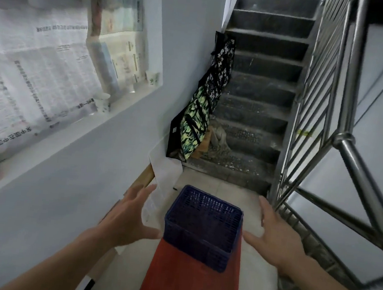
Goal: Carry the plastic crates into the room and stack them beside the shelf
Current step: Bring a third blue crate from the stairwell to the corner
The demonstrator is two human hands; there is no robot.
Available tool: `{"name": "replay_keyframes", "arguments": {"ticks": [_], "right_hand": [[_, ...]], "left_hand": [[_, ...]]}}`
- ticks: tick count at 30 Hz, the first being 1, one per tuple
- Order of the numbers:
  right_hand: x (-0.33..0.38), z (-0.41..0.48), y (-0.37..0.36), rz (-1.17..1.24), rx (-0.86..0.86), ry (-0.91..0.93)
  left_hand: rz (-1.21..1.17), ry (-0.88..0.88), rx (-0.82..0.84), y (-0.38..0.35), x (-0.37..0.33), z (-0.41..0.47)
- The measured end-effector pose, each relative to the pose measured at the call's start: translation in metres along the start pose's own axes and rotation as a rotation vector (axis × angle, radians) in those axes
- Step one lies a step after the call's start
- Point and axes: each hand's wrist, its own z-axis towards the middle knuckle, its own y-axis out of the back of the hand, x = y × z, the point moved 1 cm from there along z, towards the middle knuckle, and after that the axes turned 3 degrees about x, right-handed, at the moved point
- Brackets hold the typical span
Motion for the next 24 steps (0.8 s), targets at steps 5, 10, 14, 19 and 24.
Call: {"name": "replay_keyframes", "arguments": {"ticks": [5,10,14,19,24], "right_hand": [[0.007,0.057,-0.006,0.037,0.005,-0.103],[0.015,0.099,-0.018,0.047,-0.016,-0.133],[0.011,0.132,-0.018,0.022,0.011,-0.149],[-0.013,0.179,-0.017,0.034,0.039,-0.161],[-0.049,0.237,-0.013,0.097,0.074,-0.168]], "left_hand": [[0.017,-0.051,0.071,0.019,0.022,0.077],[0.025,-0.093,0.104,0.028,0.033,0.140],[0.011,-0.075,0.139,0.028,0.033,0.185],[0.006,-0.060,0.171,0.022,0.023,0.241],[0.007,0.002,0.190,0.012,0.004,0.307]]}}
